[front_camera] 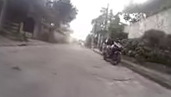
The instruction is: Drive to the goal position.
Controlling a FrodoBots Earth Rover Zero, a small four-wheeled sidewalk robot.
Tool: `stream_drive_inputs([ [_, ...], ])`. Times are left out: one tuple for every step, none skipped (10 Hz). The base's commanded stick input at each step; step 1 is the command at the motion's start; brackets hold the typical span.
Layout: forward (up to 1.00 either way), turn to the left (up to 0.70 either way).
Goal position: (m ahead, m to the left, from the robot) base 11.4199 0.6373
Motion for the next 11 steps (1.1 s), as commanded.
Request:
stream_drive_inputs([
  [1.0, 0.0],
  [1.0, 0.0],
  [1.0, 0.0],
  [1.0, 0.0],
  [1.0, 0.0],
  [1.0, -0.03],
  [1.0, -0.19],
  [1.0, -0.4],
  [1.0, -0.38],
  [1.0, -0.25],
  [1.0, -0.1],
])
